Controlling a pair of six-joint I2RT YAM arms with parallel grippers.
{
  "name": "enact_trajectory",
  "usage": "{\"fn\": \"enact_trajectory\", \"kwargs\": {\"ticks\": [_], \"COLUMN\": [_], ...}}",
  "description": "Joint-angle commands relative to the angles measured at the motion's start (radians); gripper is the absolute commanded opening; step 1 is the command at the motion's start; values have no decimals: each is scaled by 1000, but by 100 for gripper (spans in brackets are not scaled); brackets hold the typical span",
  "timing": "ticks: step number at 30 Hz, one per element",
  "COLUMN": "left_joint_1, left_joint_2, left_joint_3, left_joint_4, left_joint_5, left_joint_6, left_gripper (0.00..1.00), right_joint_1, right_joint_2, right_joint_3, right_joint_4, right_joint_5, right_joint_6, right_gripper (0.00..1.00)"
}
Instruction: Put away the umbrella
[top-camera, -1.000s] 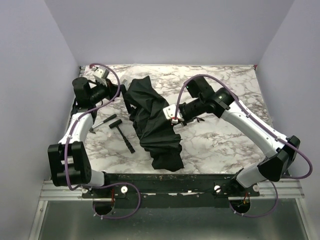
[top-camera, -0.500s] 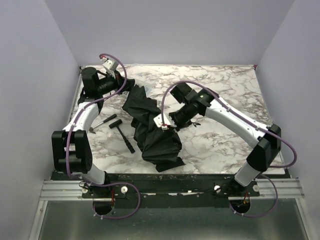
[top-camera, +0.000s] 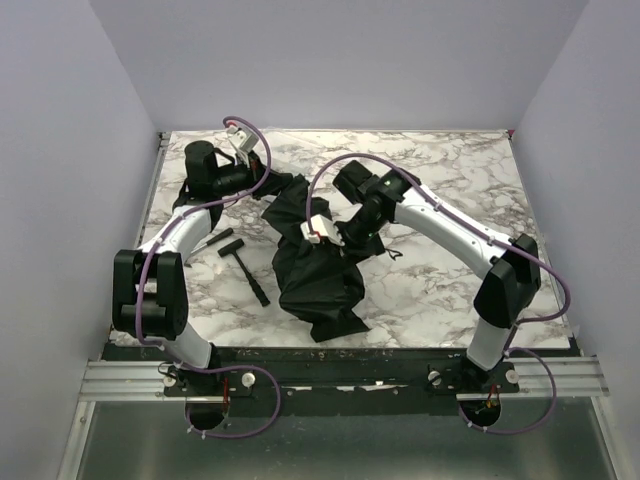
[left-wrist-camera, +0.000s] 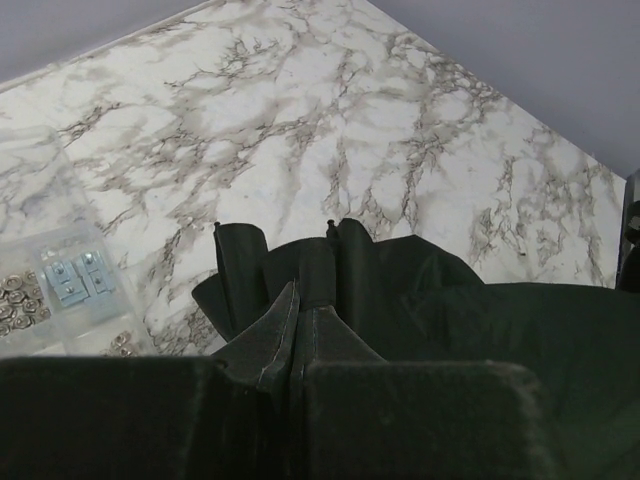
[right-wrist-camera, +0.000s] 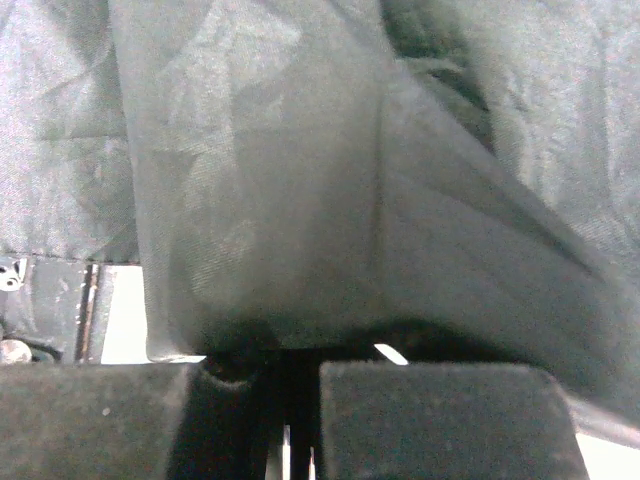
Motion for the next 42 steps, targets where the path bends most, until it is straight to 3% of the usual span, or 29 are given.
{"fn": "enact_trajectory", "kwargs": {"ticks": [1, 4, 10, 17, 25, 33, 42], "left_joint_1": [-27, -56, -117, -203, -240, -272, -288], "left_joint_2": [48, 95, 207, 359, 433, 446, 426], "left_joint_3": [33, 87, 234, 385, 448, 468, 456], "left_joint_4": [44, 15, -65, -112, -104, -143, -241], "left_joint_5": [60, 56, 18, -33, -117, -140, -111], "left_joint_6": [25, 70, 132, 111, 14, -33, -23], "left_gripper": [0, 0, 0, 0, 0, 0, 0], "right_joint_1": [-85, -114, -184, -286, -399, -426, -433], "right_joint_2": [81, 121, 130, 200, 356, 535, 555], "right_joint_3": [95, 123, 69, 33, 15, 95, 52], "right_joint_4": [-148, -227, -228, -230, -230, -230, -230], "right_joint_5": [-110, -145, -211, -314, -479, -621, -760], "right_joint_6": [20, -19, 14, 14, 22, 71, 99], "right_gripper": [0, 1, 0, 0, 0, 0, 0]}}
